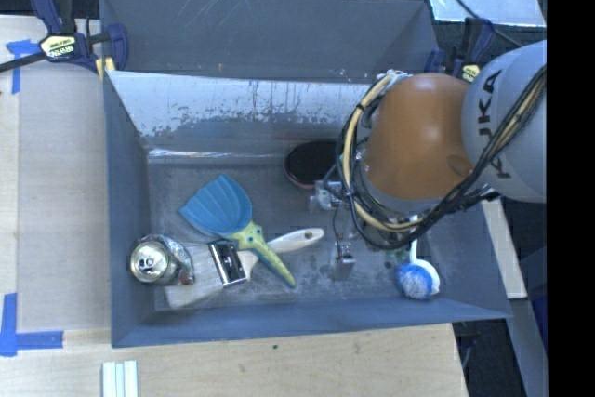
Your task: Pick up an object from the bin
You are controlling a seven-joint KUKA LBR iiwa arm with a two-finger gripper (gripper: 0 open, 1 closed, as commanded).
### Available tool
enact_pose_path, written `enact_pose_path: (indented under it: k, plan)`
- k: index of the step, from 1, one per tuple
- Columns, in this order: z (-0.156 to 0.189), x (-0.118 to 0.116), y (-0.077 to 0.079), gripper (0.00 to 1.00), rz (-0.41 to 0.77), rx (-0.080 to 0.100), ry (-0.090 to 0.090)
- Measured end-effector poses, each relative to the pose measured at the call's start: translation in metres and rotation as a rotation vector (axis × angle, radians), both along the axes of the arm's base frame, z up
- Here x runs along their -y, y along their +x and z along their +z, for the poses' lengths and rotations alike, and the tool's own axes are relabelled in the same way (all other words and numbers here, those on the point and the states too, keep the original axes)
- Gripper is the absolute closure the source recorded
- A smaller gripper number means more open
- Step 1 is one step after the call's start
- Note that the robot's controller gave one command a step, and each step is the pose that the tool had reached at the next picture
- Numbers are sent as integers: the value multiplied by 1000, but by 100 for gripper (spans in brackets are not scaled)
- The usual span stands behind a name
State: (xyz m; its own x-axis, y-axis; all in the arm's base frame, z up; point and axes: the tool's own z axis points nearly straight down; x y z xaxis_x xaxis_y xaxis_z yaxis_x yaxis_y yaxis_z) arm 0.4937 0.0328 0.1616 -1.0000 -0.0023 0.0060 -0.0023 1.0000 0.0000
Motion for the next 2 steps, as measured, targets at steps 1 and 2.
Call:
enact_pose_path:
  k: [1, 2]
  plan:
    - [4, 0, 2, 0, -2, 9, 0]
    - [-93, -91, 31, 0, 211, 7, 2]
